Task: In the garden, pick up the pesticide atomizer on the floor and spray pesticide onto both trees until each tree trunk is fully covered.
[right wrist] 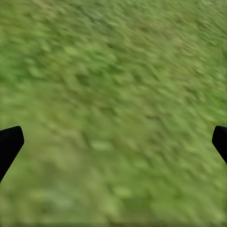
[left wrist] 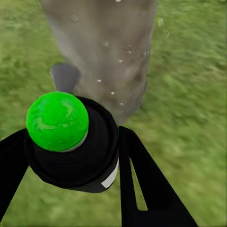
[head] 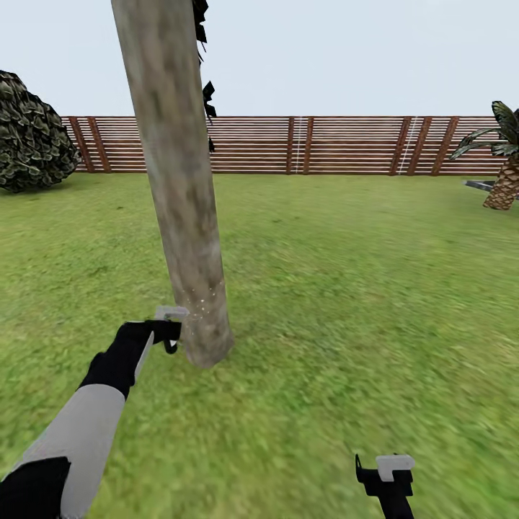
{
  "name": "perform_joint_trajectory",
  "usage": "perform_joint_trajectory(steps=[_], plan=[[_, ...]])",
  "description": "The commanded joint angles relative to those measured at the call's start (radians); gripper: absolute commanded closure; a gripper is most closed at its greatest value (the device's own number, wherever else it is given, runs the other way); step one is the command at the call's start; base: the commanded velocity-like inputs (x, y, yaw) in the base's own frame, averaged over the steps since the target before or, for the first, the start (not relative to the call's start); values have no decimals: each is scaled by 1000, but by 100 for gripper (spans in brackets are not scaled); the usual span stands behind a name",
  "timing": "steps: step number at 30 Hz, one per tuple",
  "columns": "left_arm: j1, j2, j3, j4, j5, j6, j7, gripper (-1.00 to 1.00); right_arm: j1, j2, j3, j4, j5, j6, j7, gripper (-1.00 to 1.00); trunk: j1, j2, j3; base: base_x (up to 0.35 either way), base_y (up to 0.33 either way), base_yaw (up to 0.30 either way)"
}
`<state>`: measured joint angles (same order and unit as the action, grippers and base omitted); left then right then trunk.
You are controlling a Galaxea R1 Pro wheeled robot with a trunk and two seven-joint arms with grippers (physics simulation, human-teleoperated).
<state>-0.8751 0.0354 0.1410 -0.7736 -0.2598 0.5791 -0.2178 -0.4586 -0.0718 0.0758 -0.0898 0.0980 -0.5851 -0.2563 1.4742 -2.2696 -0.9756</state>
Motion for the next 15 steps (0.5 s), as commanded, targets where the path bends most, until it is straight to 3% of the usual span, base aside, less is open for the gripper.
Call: perform_joint_trajectory(steps=[1, 3, 7, 8, 10, 13, 15], plan=[[-4, 4, 3, 0, -3, 4, -9, 100, -1, 0, 7, 1, 8, 1, -11, -100, 0, 0, -1, 0, 0, 0], [-6, -12, -2, 0, 0, 4, -9, 100, 0, 0, 7, 1, 8, 1, -10, -100, 0, 0, -1, 0, 0, 0], [-22, -83, -6, -1, 0, 6, -8, 100, -1, 0, 7, 1, 8, 1, -9, -100, 0, 0, -1, 0, 0, 0], [-27, -84, -4, 0, 0, 8, -8, 100, -1, 0, 7, 1, 8, 1, -9, -100, 0, 0, -1, 0, 0, 24], [-31, -74, 0, -1, 0, 14, -9, 100, -1, 0, 7, 1, 8, 1, -9, -100, 0, 0, -1, 0, 0, 121], [-33, 10, 4, -1, 17, 19, -13, 100, -1, 0, 7, 1, 8, 1, -10, -100, 0, 0, -1, 0, 0, 243], [-30, 27, 3, -1, 34, 20, -22, 100, 0, 0, 7, 1, 8, 1, -10, -100, 0, 0, -1, 0, 0, 271]])
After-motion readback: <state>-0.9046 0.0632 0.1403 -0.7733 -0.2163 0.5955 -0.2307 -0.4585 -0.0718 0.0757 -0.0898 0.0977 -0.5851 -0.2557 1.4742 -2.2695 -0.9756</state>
